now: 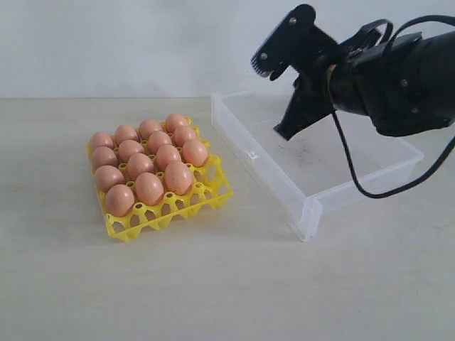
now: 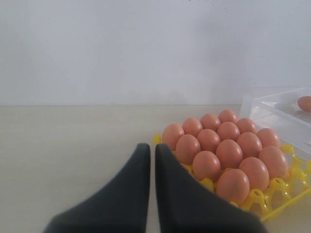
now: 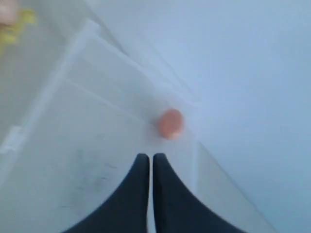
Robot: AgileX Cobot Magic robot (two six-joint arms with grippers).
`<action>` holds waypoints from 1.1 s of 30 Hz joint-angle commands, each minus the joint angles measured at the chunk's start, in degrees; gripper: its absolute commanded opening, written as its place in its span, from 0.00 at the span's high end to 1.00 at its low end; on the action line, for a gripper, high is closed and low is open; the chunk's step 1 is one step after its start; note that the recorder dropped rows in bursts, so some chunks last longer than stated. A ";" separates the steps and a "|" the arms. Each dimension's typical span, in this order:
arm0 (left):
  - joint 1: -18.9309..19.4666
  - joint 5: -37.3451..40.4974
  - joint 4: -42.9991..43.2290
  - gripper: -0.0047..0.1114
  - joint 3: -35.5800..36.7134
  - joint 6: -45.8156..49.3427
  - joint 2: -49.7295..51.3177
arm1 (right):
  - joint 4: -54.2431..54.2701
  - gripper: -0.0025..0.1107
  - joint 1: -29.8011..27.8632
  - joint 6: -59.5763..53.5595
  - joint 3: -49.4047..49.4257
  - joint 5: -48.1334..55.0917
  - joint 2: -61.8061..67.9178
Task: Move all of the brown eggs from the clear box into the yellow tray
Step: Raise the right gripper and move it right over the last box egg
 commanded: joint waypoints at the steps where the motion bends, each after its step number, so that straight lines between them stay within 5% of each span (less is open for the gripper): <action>1: -0.29 -0.67 -0.30 0.93 0.22 0.30 0.18 | 0.38 0.98 -0.33 -1.28 -1.77 10.51 -0.76; 4: -0.29 -0.67 -0.30 0.93 0.22 0.30 0.18 | 5.84 0.98 -3.75 0.55 -6.75 6.08 -0.01; 8: -0.29 -0.67 -0.30 0.93 0.22 0.30 0.18 | 53.30 0.98 -13.95 -35.71 -16.60 -4.77 2.60; 11: -0.29 -0.67 -0.30 0.93 0.22 0.30 0.18 | 86.54 0.98 -19.15 -67.93 -25.95 7.11 6.88; 14: -0.29 -0.67 -0.30 0.93 0.22 0.30 0.18 | 102.83 0.98 -22.35 -85.54 -36.63 23.10 12.86; 19: -0.29 -0.67 -0.30 0.93 0.22 0.30 0.18 | 104.48 0.92 -22.92 -87.90 -51.28 34.31 23.41; 25: -0.29 -0.67 -0.30 0.93 0.22 0.30 0.18 | 104.35 0.58 -22.92 -88.51 -66.77 34.72 34.83; 33: -0.29 -0.67 -0.30 0.93 0.22 0.30 0.18 | 105.38 0.56 -22.82 -88.14 -84.90 36.11 50.15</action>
